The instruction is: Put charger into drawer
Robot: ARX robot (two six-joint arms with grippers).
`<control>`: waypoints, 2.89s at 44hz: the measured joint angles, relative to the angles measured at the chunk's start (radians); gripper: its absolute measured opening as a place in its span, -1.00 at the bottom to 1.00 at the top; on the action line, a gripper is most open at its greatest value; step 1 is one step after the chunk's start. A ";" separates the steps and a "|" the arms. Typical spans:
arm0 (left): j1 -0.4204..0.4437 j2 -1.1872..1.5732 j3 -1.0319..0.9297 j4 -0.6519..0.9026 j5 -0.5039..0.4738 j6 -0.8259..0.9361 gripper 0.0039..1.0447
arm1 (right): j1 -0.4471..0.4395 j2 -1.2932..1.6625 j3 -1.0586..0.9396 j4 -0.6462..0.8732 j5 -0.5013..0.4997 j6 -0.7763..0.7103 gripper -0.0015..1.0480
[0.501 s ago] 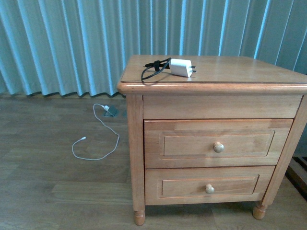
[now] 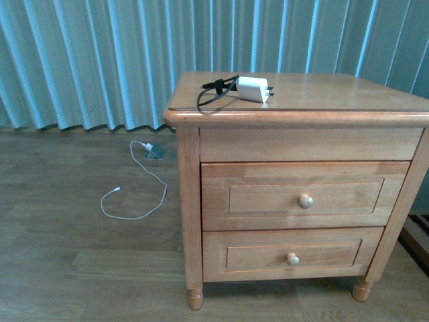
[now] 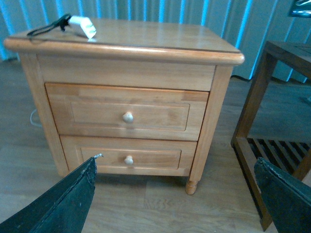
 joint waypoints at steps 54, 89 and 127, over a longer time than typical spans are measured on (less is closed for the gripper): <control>0.000 0.000 0.000 0.000 0.000 0.000 0.89 | 0.301 2.247 0.933 1.195 0.275 -0.349 0.84; 0.000 0.000 0.000 0.000 0.000 0.000 0.89 | 0.245 2.380 1.118 1.114 0.275 -0.273 0.84; 0.000 0.000 0.000 0.000 0.000 0.000 0.89 | 0.259 2.395 1.157 1.096 0.275 -0.267 0.63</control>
